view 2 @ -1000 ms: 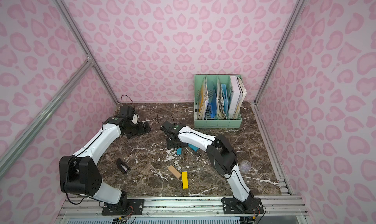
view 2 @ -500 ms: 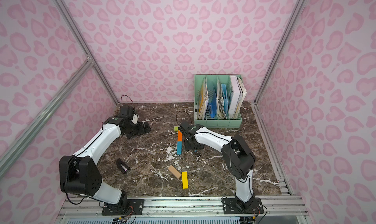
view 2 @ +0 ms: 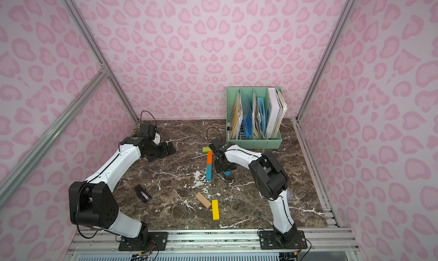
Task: Assemble a giraffe with building blocks
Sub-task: Pick up the building block from the center of the board, then assemble the building block at the center of the board.
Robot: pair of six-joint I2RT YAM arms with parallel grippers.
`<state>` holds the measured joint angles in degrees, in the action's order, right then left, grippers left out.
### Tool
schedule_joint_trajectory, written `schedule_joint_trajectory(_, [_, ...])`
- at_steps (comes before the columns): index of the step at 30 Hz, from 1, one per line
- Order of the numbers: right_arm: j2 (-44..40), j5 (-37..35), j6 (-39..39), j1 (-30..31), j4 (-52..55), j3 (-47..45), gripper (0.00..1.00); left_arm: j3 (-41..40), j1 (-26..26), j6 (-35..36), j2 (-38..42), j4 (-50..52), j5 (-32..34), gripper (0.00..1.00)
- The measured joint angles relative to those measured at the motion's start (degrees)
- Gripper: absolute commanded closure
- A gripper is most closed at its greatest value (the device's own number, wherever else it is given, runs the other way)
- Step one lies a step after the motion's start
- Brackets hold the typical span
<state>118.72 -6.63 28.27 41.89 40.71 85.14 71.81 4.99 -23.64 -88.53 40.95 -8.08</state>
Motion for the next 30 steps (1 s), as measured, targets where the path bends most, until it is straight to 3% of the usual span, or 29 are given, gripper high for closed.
schedule_joint_trajectory(3, [0.0,0.9,-0.2,-0.2,-0.9,-0.2,0.65,0.0,0.0,0.0,0.0,0.0,0.0,0.02])
schedule_joint_trajectory(5, [-0.3,1.3,0.1,-0.7,-1.8,-0.9,0.86,0.0,0.0,0.0,0.0,0.0,0.0,0.02])
schedule_joint_trajectory(7, [-0.9,1.4,0.1,-1.2,-2.3,-1.6,0.94,0.0,0.0,0.0,0.0,0.0,0.0,0.02])
schedule_joint_trajectory(9, [-1.4,1.9,0.3,-1.7,-2.5,-2.0,0.94,0.0,0.0,0.0,0.0,0.0,0.0,0.02])
schedule_joint_trajectory(13, [-6.6,2.5,0.0,-3.9,-2.4,-3.4,0.86,0.0,0.0,0.0,-0.1,0.0,0.0,0.02])
schedule_joint_trajectory(15, [-15.5,3.8,-1.2,-6.1,-6.2,-5.3,1.0,0.0,0.0,0.0,-0.2,0.0,0.0,0.02])
schedule_joint_trajectory(20, [-32.5,4.6,-5.9,-11.0,-22.3,-11.9,1.0,0.0,0.0,0.2,-0.6,0.0,0.1,0.02])
schedule_joint_trajectory(26, [-45.0,6.4,-25.7,-11.3,-37.3,-23.4,1.0,0.0,0.0,0.2,-0.6,0.0,0.0,0.02])
schedule_joint_trajectory(30, [-43.4,7.3,-42.9,-11.4,-28.9,-14.1,1.0,0.0,0.0,0.2,-0.6,0.0,0.0,0.02])
